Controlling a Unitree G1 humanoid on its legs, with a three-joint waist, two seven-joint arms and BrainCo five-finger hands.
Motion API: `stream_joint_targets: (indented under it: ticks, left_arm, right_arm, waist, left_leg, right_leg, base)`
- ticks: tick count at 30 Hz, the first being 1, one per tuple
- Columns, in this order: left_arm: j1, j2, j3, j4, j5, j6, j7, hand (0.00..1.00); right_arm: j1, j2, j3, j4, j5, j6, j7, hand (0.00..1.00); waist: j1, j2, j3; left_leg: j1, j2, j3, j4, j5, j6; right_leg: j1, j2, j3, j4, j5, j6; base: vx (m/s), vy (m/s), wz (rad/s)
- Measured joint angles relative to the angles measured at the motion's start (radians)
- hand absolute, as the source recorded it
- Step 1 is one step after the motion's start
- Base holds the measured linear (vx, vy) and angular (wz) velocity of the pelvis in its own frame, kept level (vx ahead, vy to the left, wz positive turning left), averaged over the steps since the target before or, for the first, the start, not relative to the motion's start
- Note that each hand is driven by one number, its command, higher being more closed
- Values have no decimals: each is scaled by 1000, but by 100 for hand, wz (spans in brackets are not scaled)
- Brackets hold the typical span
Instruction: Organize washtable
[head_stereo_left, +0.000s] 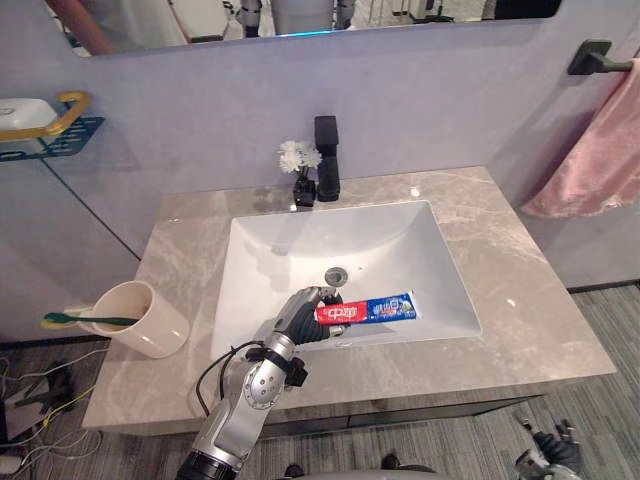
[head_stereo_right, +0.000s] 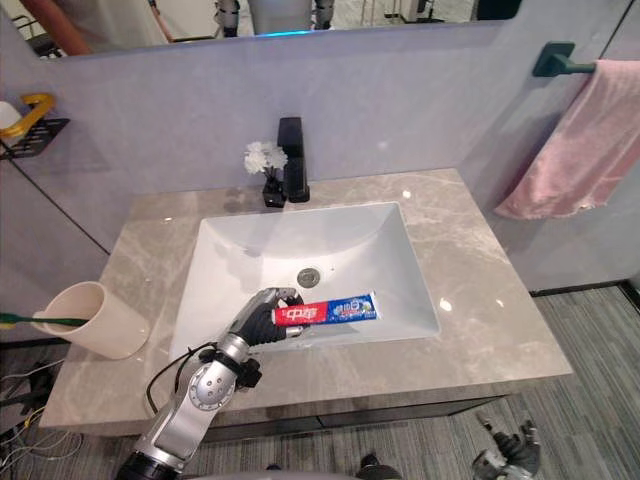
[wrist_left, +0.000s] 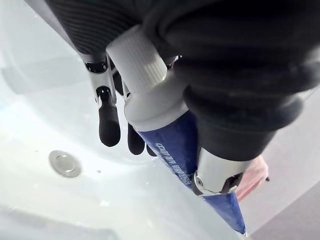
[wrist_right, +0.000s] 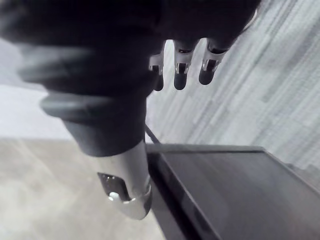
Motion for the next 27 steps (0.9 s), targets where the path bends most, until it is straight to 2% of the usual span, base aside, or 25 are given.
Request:
stream_joint_targets:
  ticks: [2,7,9,13,19,22,27]
  left_arm:
    - [-2,0,7,-14,-6,0,0,100]
    - [-2,-14,45,-14,-16,0,0,100]
    - [5,-14,73,-30,-39,0,0,100]
    - [11,-15,75,-75,-66,-2,-1,100]
    - [13,-14,68,-96,-118,-4,-6,100]
    - [13,-13,62,-111,-159,-4,-6,100]
    - [1,-2,57,-155,-206,-6,-1,100]
  right_arm:
    - [11,19,-2,-151,-8,2,-14,0]
    - [-1,15,-73,-395,-17,-15,-24,0]
    - [-19,-1,-89,-521,-10,-49,-21,0]
    - [-69,-86,-69,-615,47,-96,8,0]
    - [-195,-275,116,-669,172,-159,115,0]
    - [-237,-326,223,-664,230,-161,164,0]
    - [-293,-347,415,-660,313,-150,221,0]
  waist:
    - [-2,5,-4]
    - [-7,8,-8]
    - [-5,8,-8]
    - [-18,7,-9]
    - [-14,3,-19]
    - [5,5,-21]
    - [9,7,-23]
  left_leg:
    - [1,6,16,13,-12,-3]
    - [5,10,30,19,-16,-3]
    - [9,16,52,20,-18,-6]
    - [9,15,54,20,-19,-6]
    - [4,12,43,22,-18,-6]
    - [-1,10,21,25,-18,-5]
    - [-18,3,-9,35,-15,-2]
  right_leg:
    - [-2,10,18,0,3,-4]
    - [-4,17,34,0,6,-7]
    - [-12,26,55,0,10,-13]
    - [-15,26,61,0,13,-10]
    - [-15,23,53,0,14,-7]
    - [-4,21,38,0,14,-7]
    - [0,12,-10,0,14,-6]
  base:
    - [-34,-11,-21]
    - [-24,-8,-13]
    - [-26,-16,-26]
    - [-8,-8,-5]
    - [-8,-2,4]
    - [5,-5,16]
    - [-16,3,22]
